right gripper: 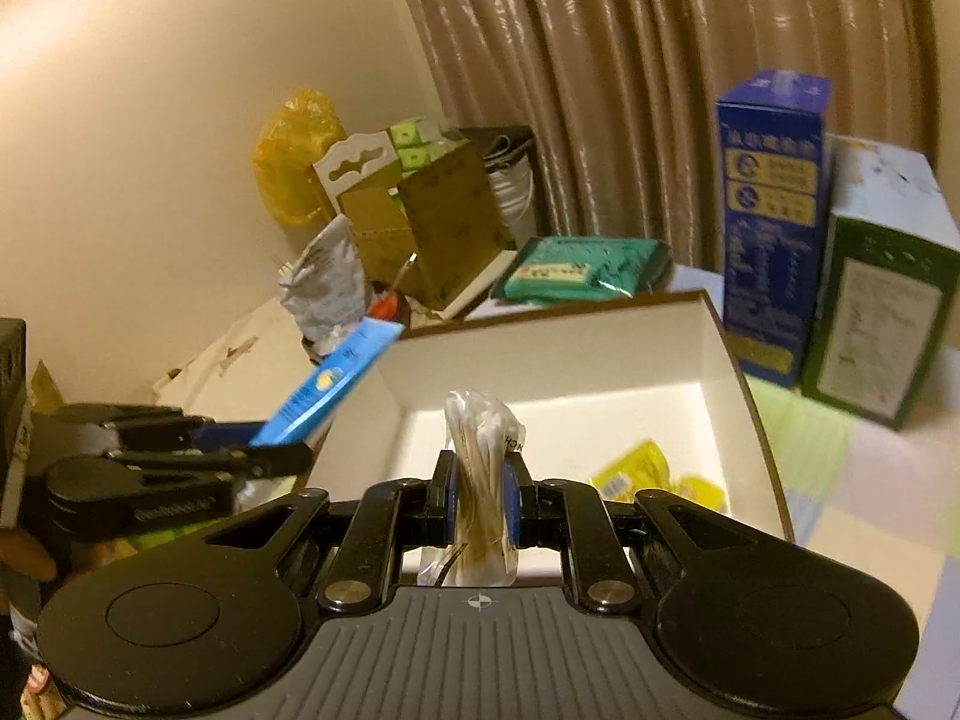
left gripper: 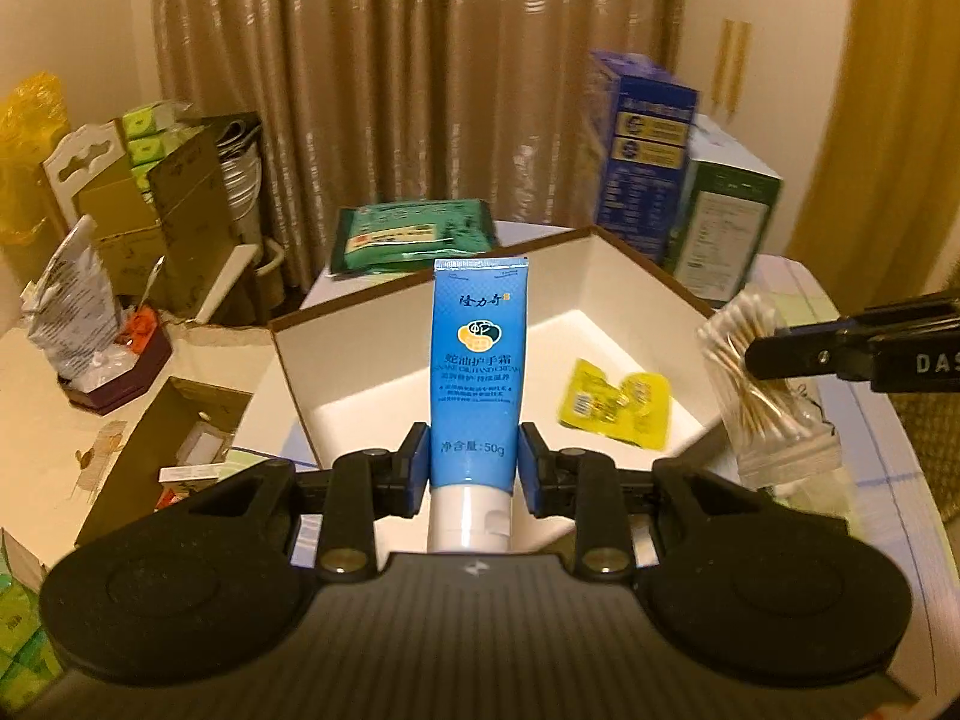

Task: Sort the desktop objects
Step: 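Carry the blue tube with the left tool while the right tool carries the swabs into the box, then open both tools to release the tube and swabs in the box, then withdraw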

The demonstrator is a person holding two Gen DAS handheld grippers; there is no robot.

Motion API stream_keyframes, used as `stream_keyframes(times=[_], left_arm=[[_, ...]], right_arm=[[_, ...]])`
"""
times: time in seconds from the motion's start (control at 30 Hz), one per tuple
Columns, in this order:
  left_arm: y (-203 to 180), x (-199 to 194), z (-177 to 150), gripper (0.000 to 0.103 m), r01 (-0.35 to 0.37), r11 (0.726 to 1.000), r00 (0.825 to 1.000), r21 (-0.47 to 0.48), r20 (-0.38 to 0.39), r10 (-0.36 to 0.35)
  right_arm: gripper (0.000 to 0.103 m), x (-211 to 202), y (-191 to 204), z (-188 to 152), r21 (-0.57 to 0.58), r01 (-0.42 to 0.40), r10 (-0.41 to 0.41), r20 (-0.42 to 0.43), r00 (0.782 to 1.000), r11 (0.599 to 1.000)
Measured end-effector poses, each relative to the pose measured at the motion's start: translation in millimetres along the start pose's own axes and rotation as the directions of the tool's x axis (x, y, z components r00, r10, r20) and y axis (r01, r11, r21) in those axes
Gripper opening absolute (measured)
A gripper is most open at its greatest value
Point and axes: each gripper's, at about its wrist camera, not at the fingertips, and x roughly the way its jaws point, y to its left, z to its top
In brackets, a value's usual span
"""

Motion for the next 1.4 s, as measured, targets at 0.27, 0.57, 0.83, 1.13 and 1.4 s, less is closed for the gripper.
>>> stream_keyframes(times=[0.27,0.57,0.83,1.13,1.4], left_arm=[[16.8,47.3,14.6,0.025,-0.029,0.999,0.998,-0.033,-0.053,0.027],[26.1,113.8,19.4,0.025,-0.044,0.999,0.987,-0.004,-0.153,0.043],[24.9,167.3,23.6,0.026,-0.051,0.995,0.970,0.080,-0.235,0.069],[26.3,198.0,14.4,0.027,-0.022,0.995,0.944,0.102,-0.325,0.054],[35.3,198.8,14.7,0.032,-0.018,0.996,0.941,0.091,-0.335,0.048]], right_arm=[[0.012,64.3,-13.7,18.6,-0.004,0.035,-0.036,-0.071,0.997,0.999],[0.012,136.3,-37.4,16.1,0.028,0.081,-0.075,-0.184,0.980,0.996],[0.012,165.1,-52.8,13.5,0.059,0.100,-0.083,-0.246,0.966,0.993],[0.012,178.4,-54.0,14.0,0.063,0.097,-0.076,-0.274,0.959,0.993],[0.012,185.5,-52.6,12.9,0.057,0.104,-0.084,-0.288,0.954,0.993]])
